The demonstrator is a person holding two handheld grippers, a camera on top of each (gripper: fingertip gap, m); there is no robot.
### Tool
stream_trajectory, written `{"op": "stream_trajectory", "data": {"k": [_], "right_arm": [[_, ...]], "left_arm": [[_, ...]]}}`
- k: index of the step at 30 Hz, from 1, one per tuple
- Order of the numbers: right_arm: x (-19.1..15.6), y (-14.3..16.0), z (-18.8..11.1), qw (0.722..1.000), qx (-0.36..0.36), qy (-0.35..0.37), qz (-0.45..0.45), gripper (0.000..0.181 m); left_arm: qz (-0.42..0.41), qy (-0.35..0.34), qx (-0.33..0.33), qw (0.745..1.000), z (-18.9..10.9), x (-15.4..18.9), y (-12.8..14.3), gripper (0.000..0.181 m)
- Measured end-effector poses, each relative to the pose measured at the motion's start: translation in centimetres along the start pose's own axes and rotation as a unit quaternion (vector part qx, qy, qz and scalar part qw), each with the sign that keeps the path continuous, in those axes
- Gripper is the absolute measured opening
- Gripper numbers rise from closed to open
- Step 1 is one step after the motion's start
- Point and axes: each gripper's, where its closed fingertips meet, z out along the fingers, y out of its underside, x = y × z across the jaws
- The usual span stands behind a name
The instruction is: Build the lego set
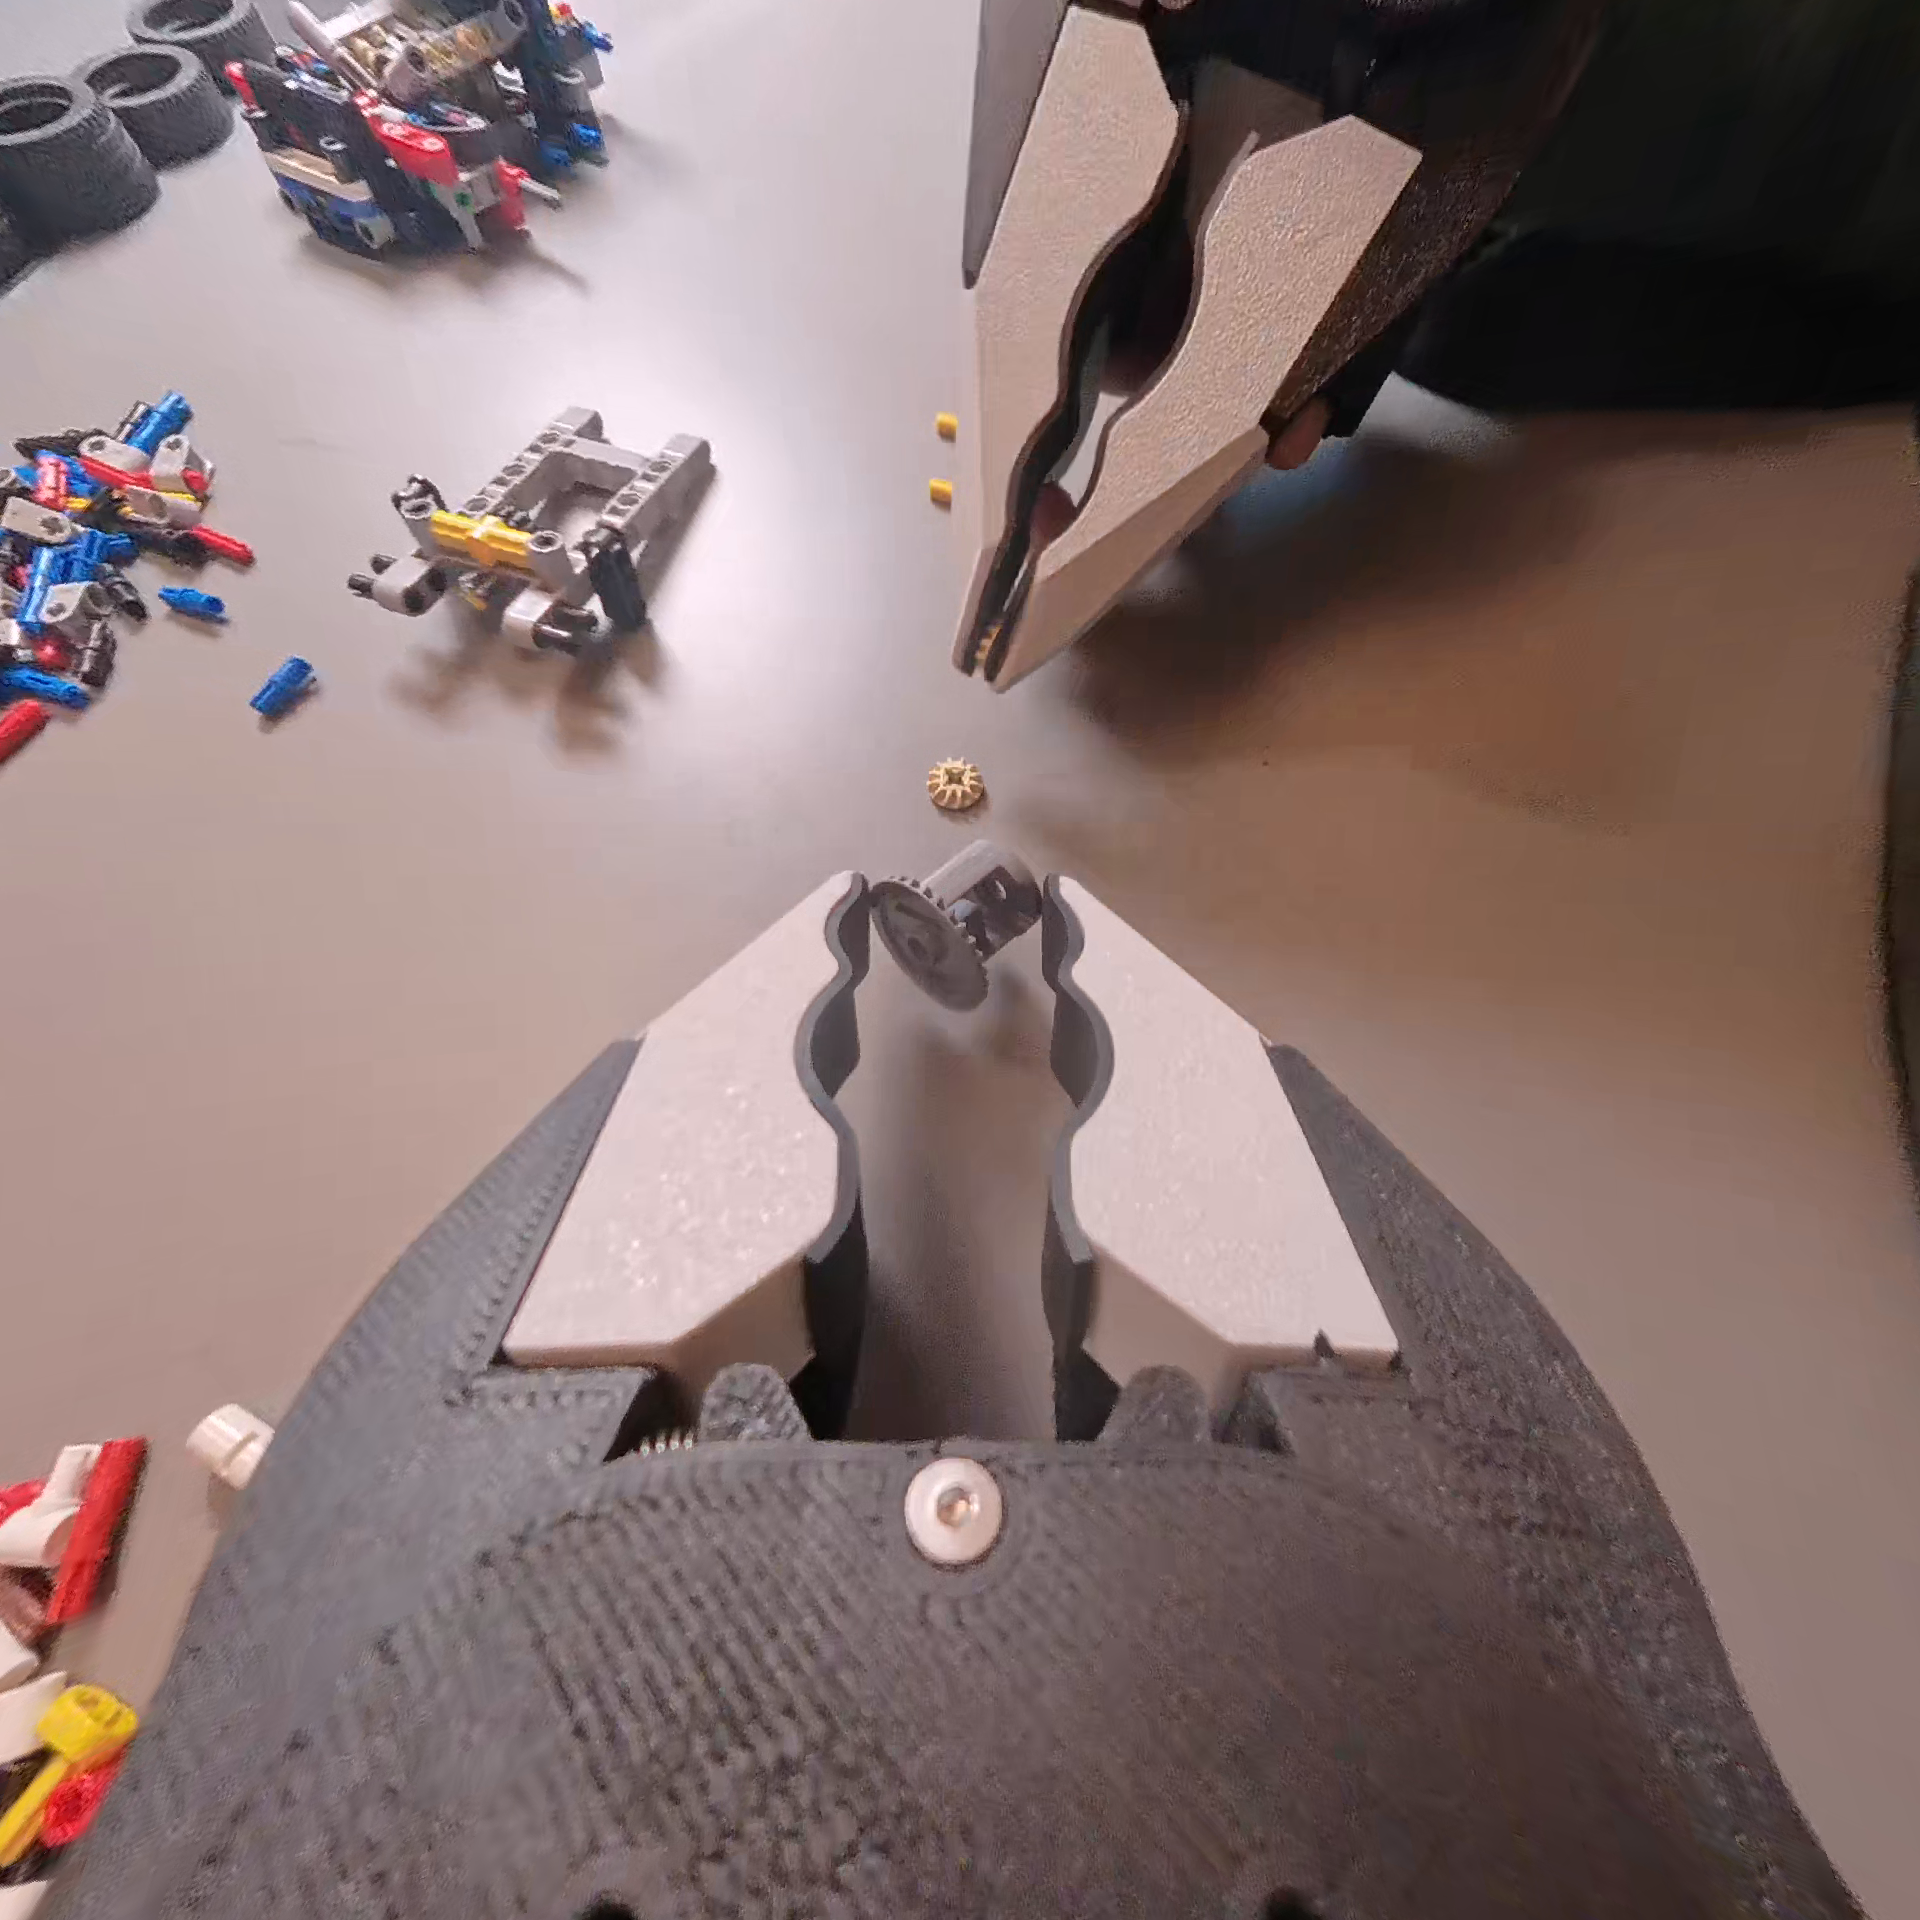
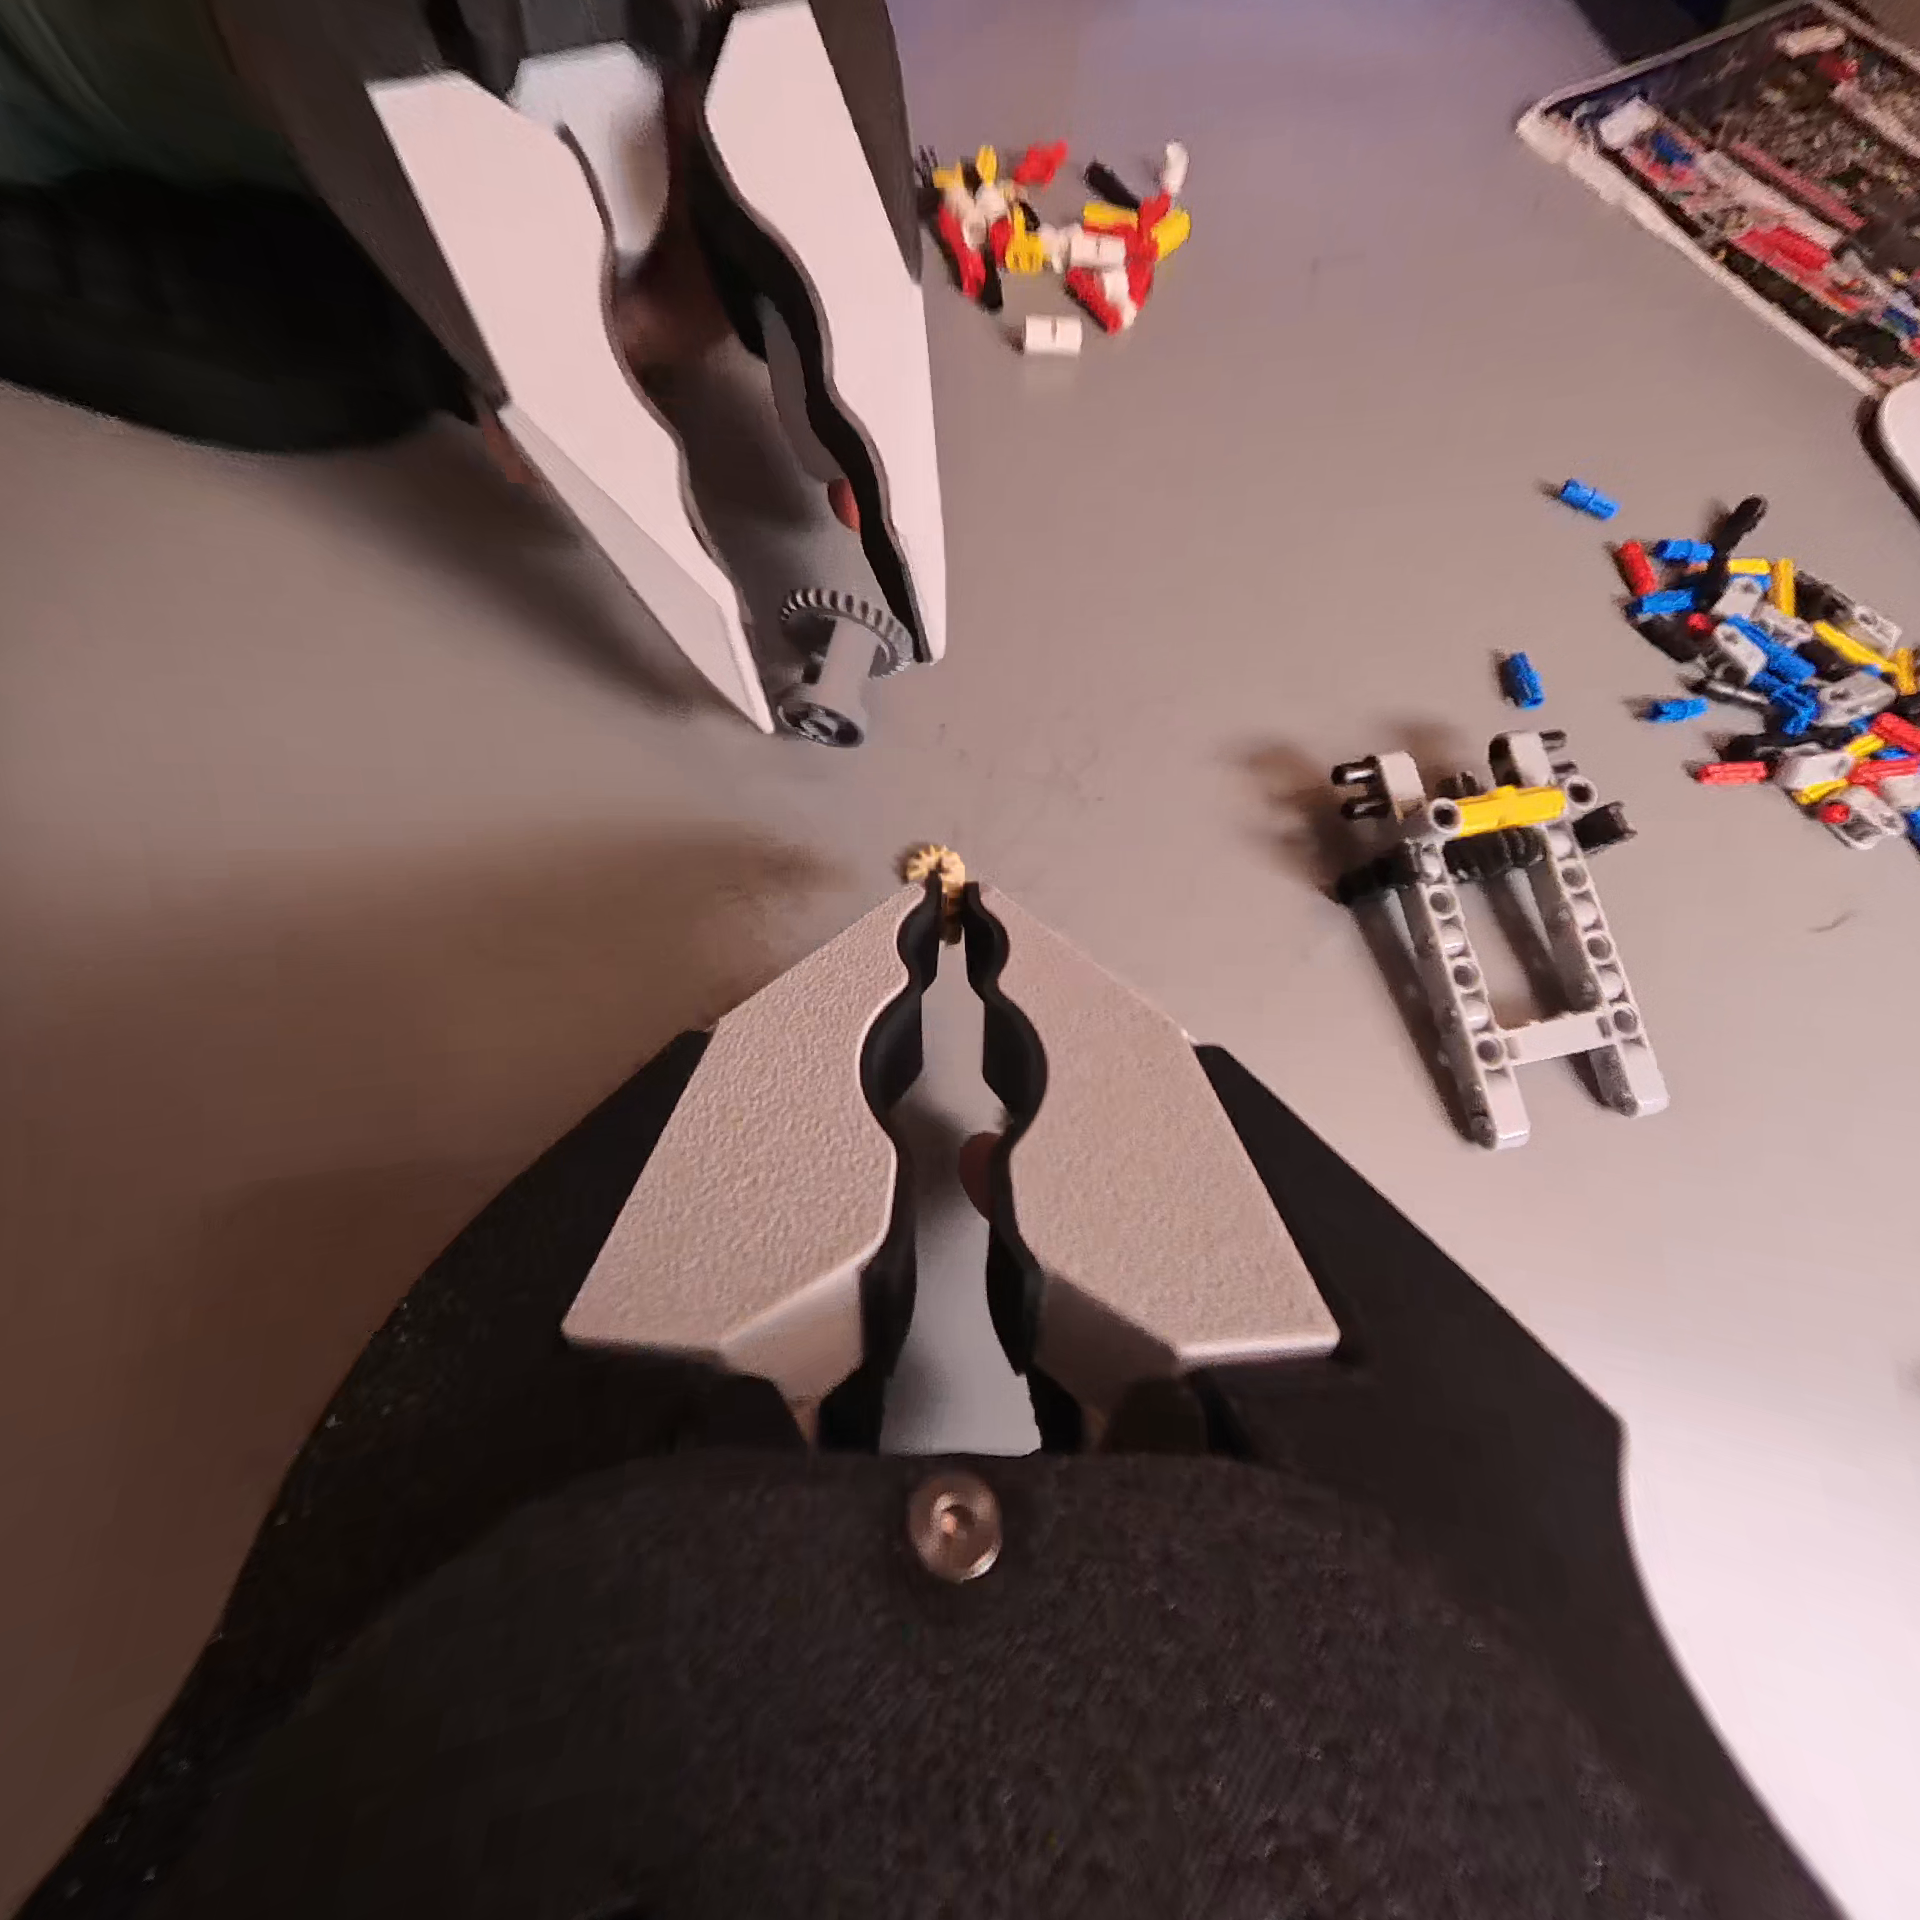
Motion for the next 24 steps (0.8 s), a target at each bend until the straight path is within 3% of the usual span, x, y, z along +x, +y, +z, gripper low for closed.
{"op": "stream_trajectory", "data": {"k": [3, 7, 24], "right_arm": [[0.3, 1.0, 0.5, 0.999, -0.046, 0.025, -0.006, 0.002], [0.3, 1.1, 0.5, 0.998, -0.057, 0.034, -0.008, 0.002], [0.4, 0.4, 0.1, 0.999, -0.031, 0.027, 0.021, 0.011]], "left_arm": [[0.016, -0.005, -0.016, 1.0, 0.7, 0.2, 0.3, 0.031], [0.022, -0.006, -0.02, 1.0, 1.1, 0.3, 0.2, 0.031], [0.018, -0.036, -0.02, 0.999, 1.0, -0.9, 0.3, 0.032]]}}
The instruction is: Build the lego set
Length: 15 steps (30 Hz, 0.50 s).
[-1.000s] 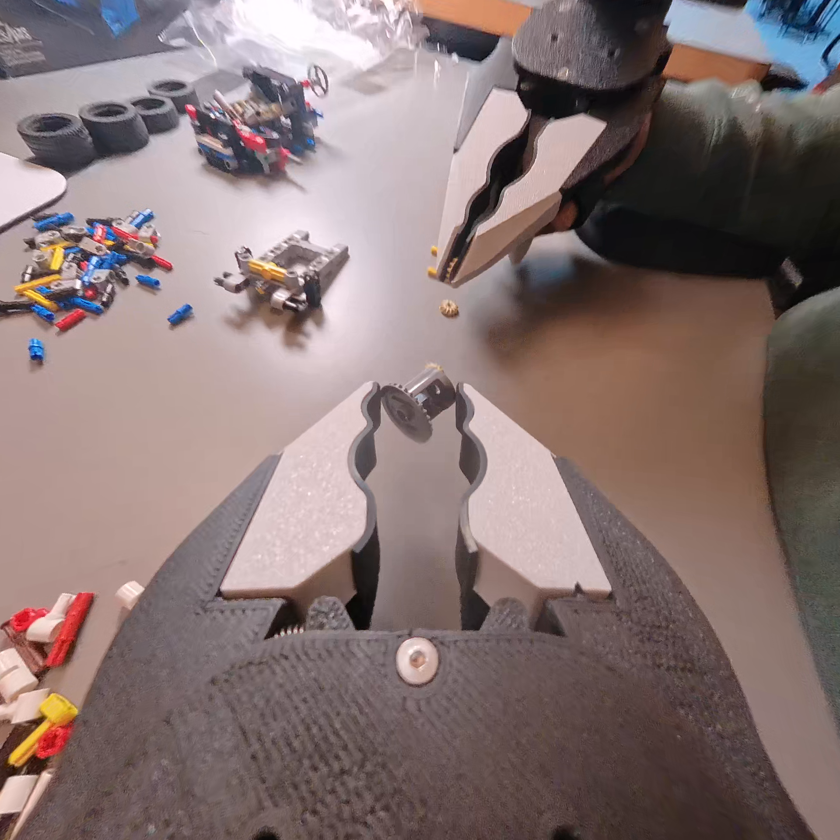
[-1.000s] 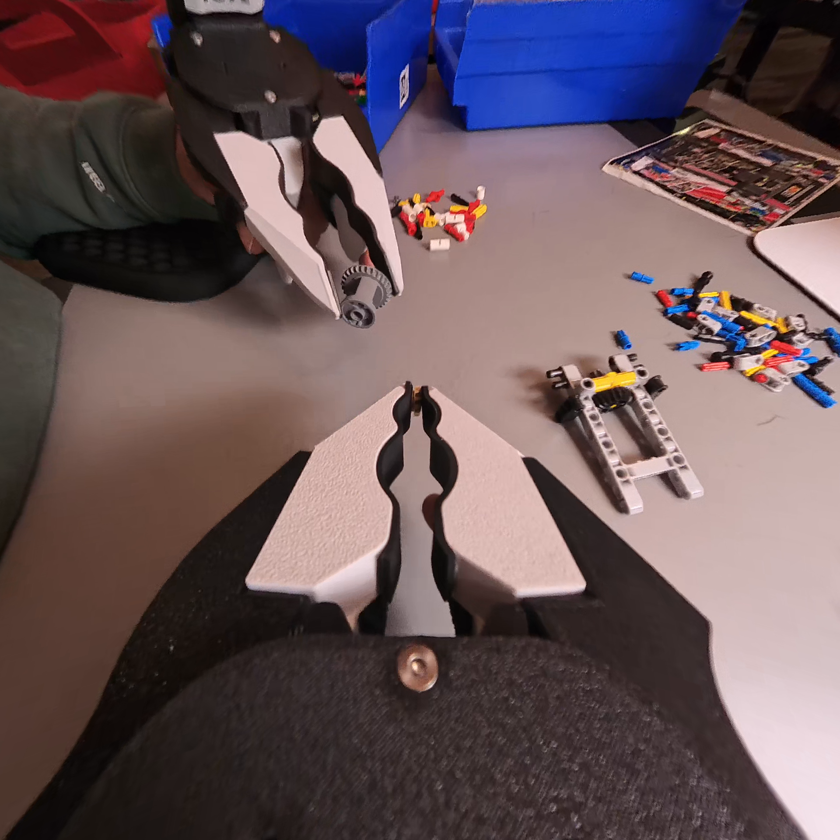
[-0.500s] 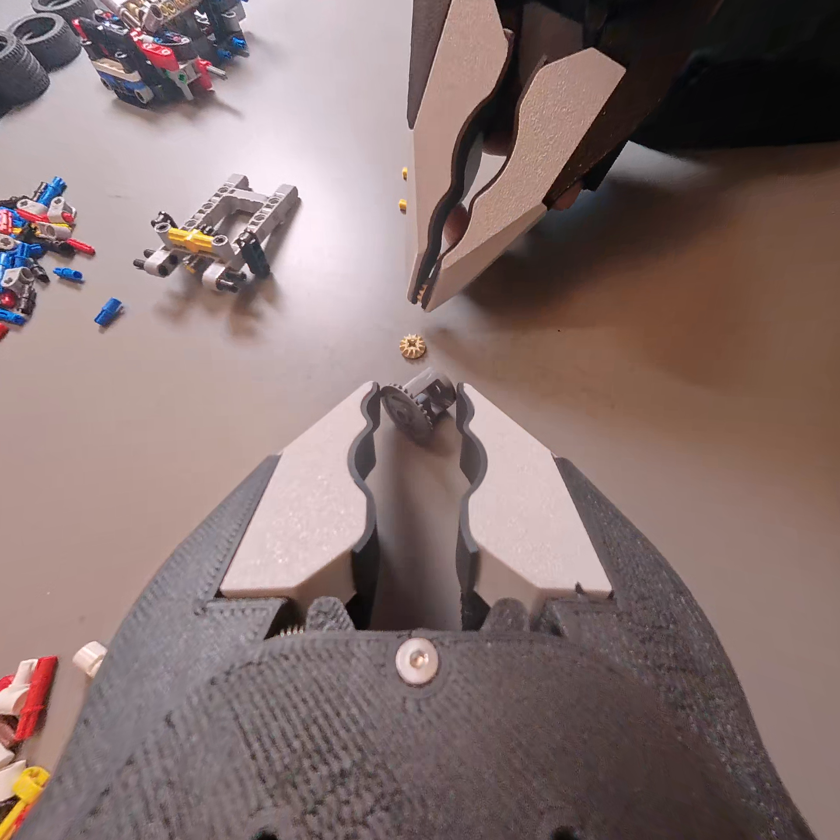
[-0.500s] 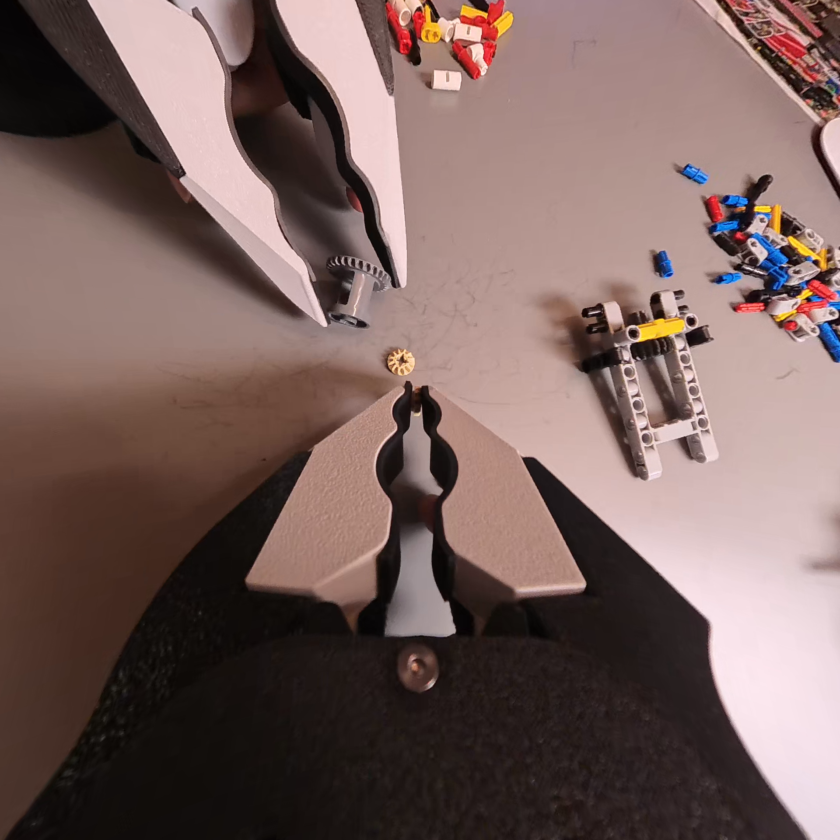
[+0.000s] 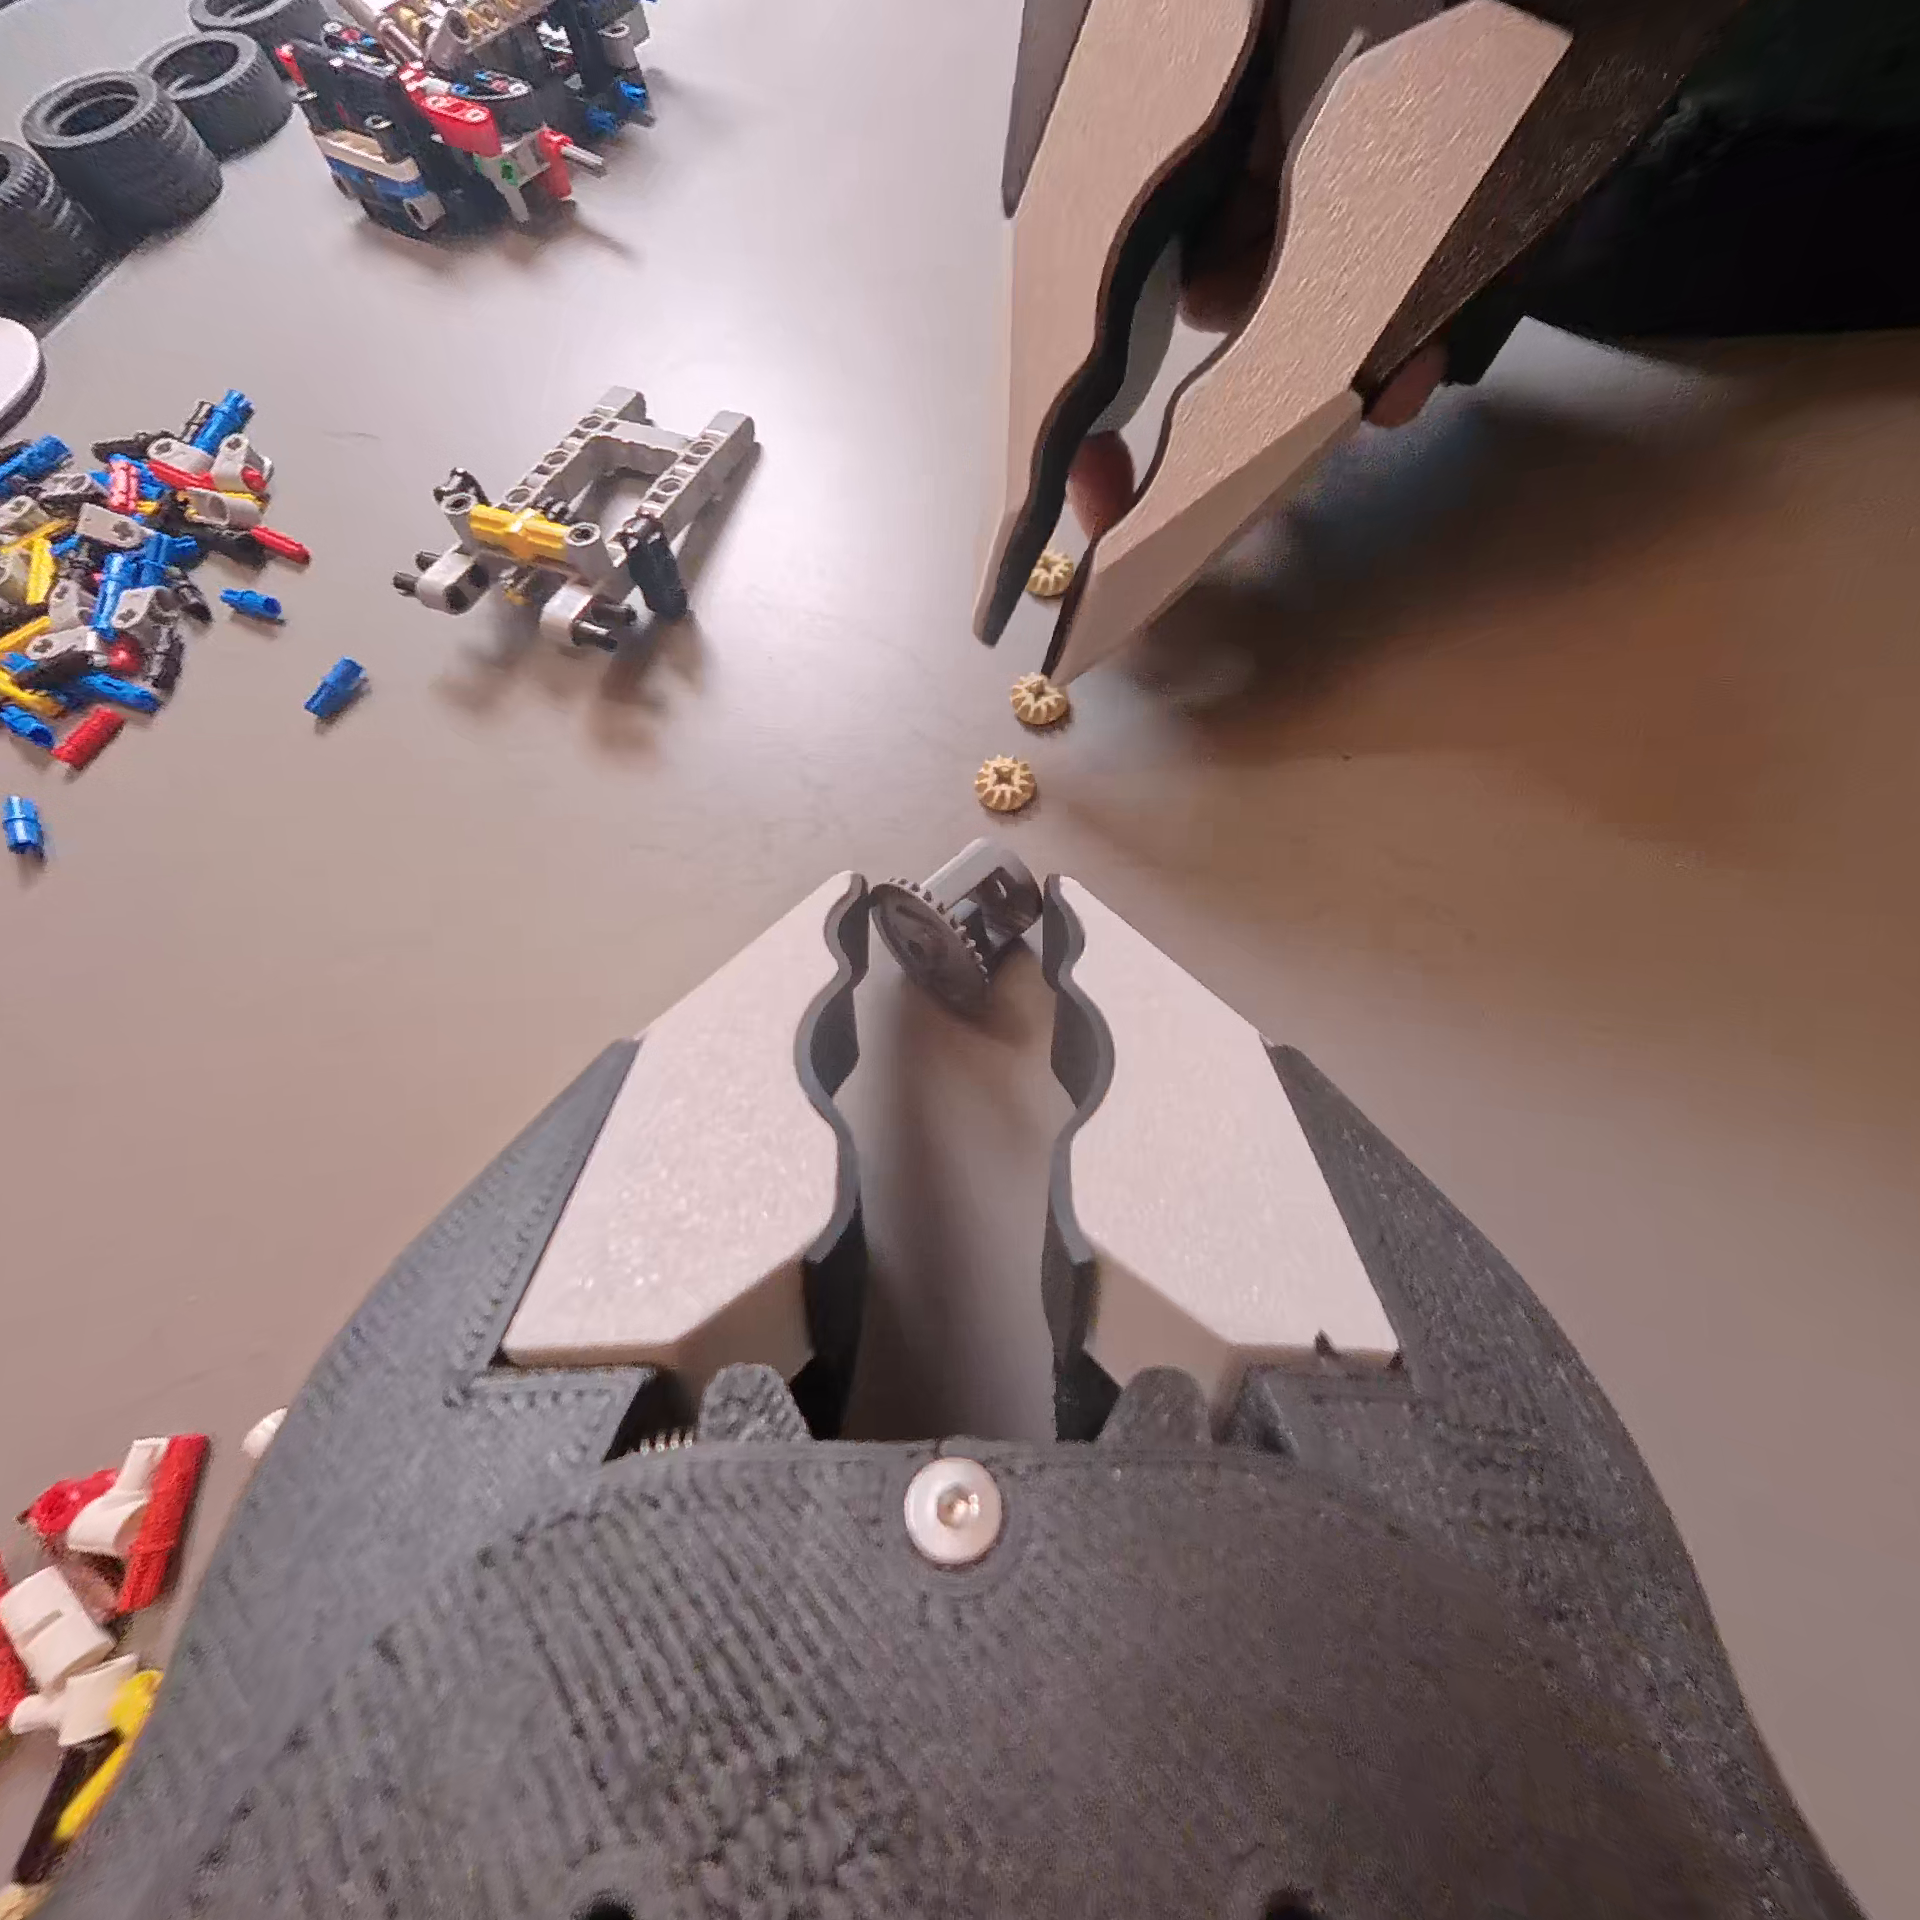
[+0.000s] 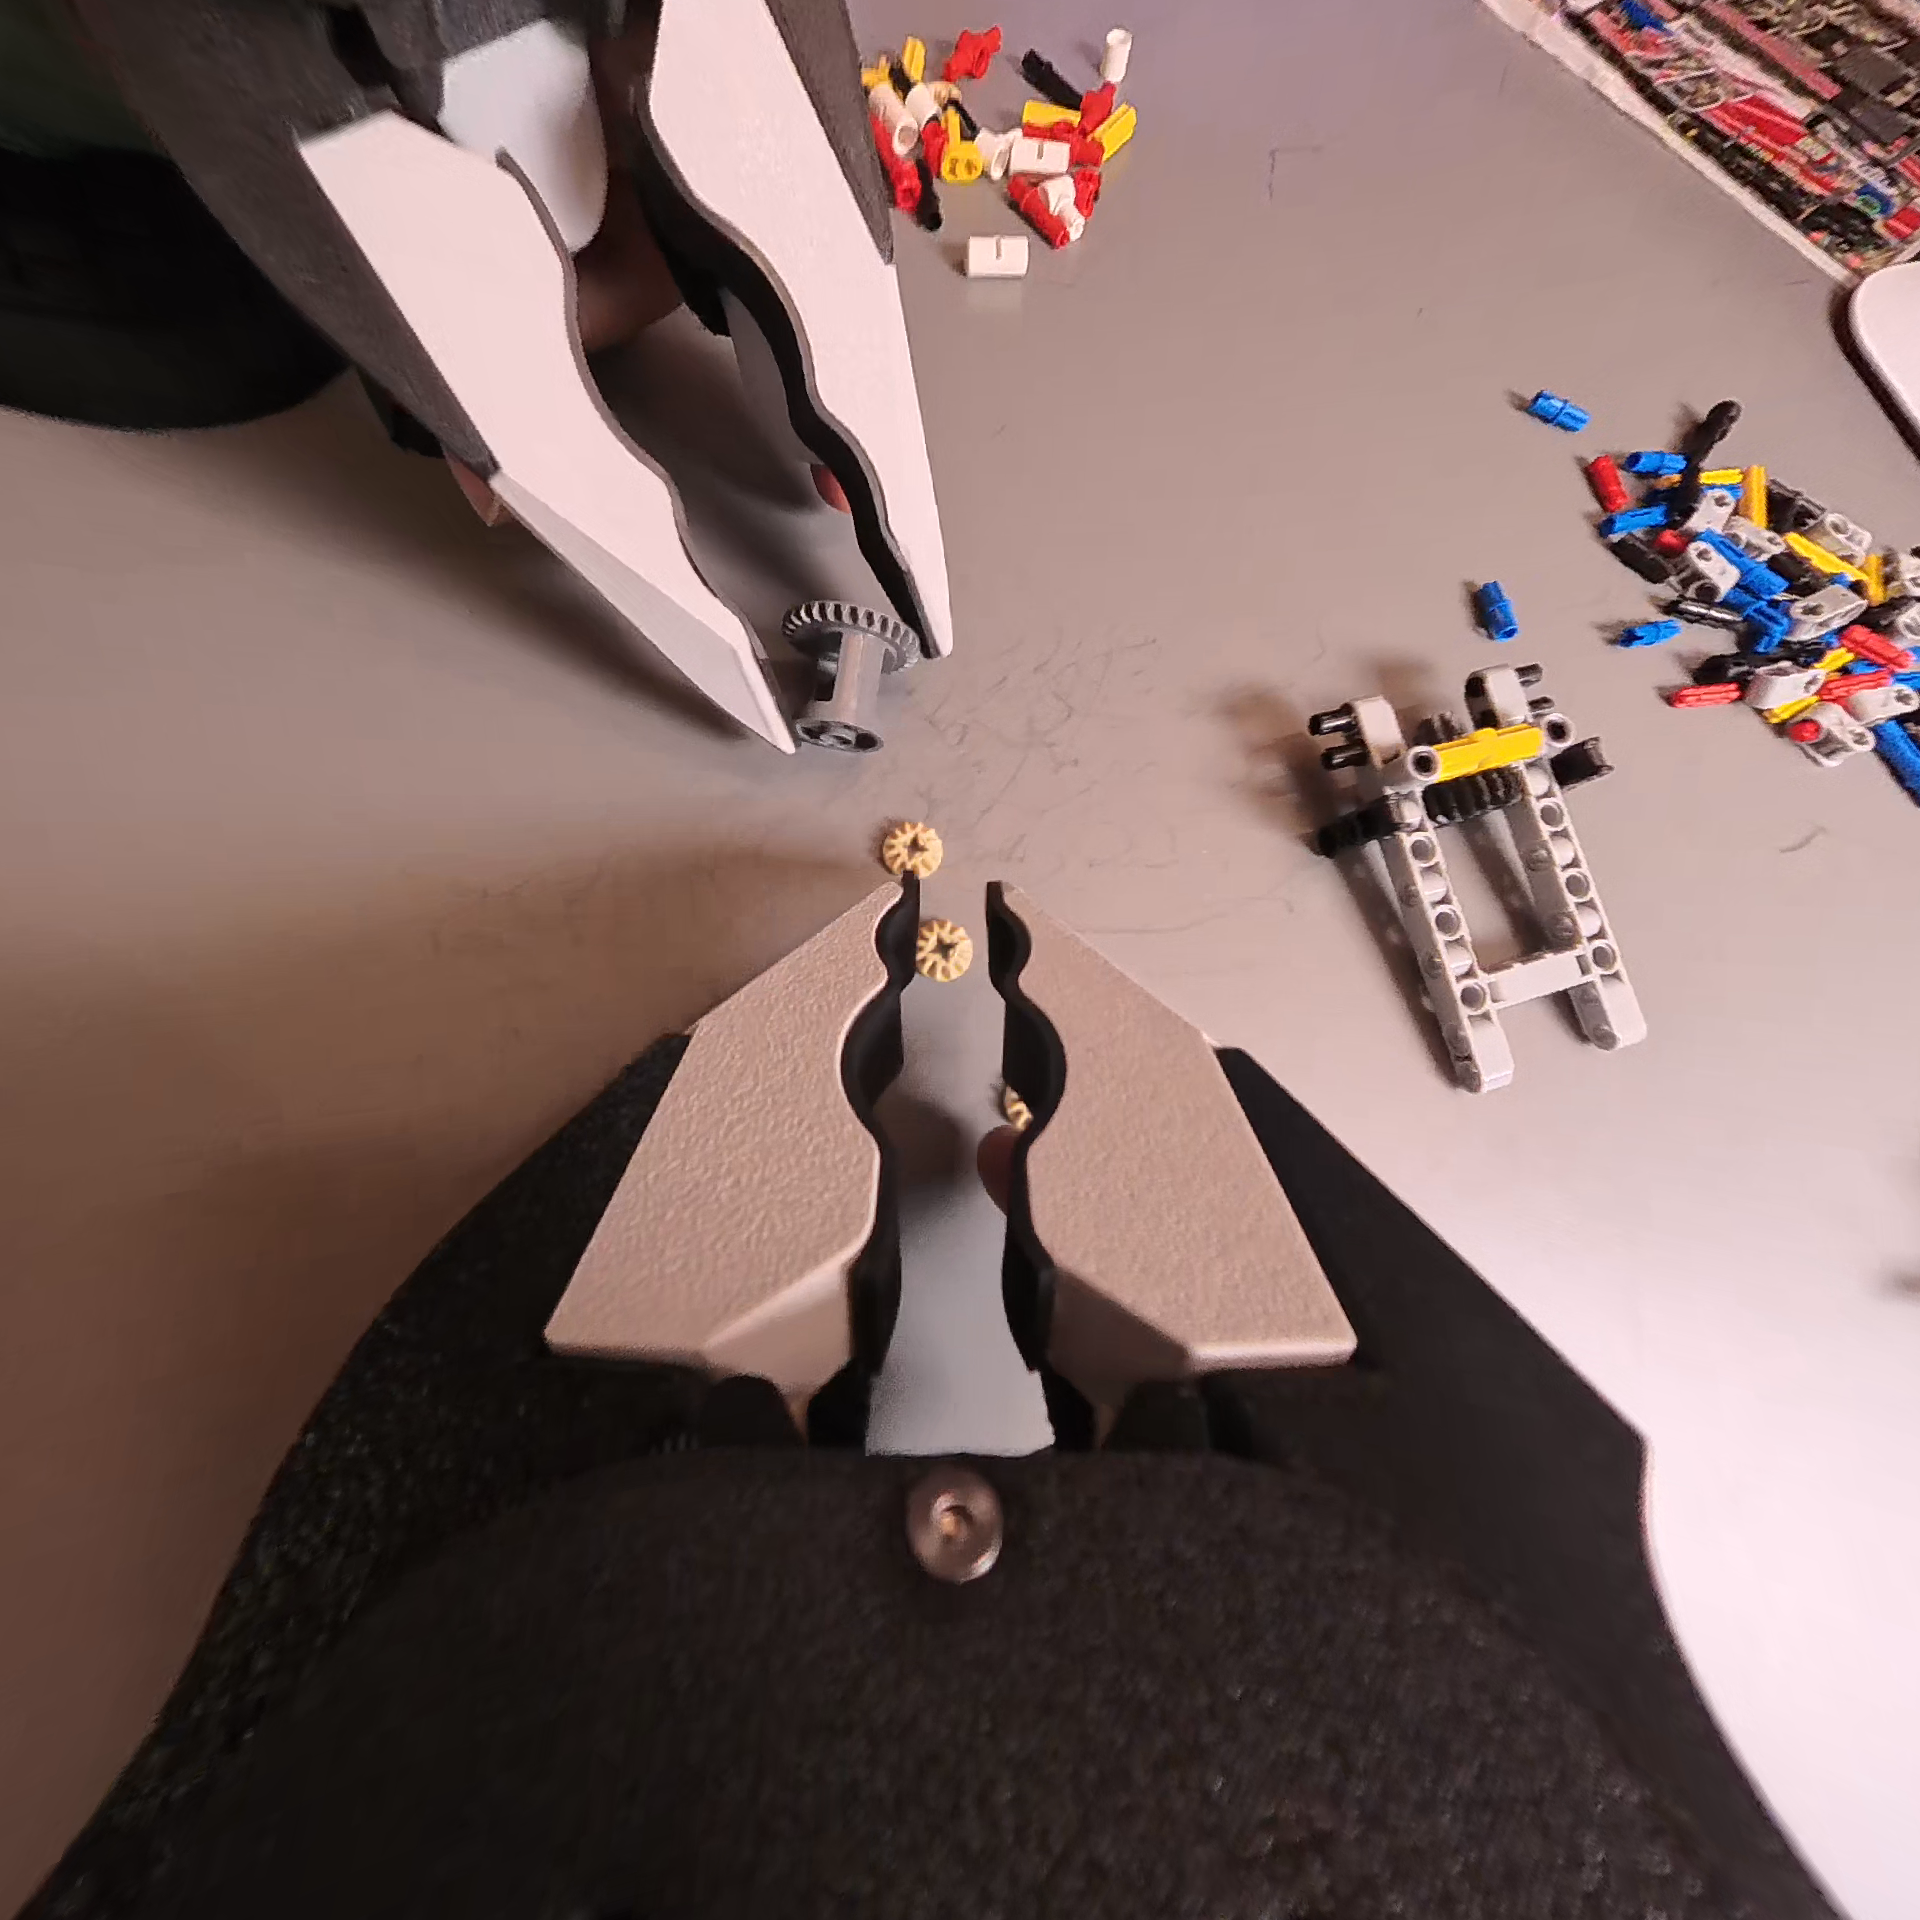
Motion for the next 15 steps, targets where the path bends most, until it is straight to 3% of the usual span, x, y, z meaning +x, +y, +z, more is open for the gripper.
{"op": "stream_trajectory", "data": {"k": [15], "right_arm": [[5.5, 2.0, -4.3, 0.997, -0.001, 0.075, 0.035, 0.017]], "left_arm": [[-0.009, -0.024, 0.013, 1.0, -1.1, -1.2, 0.1, 0.035]]}}
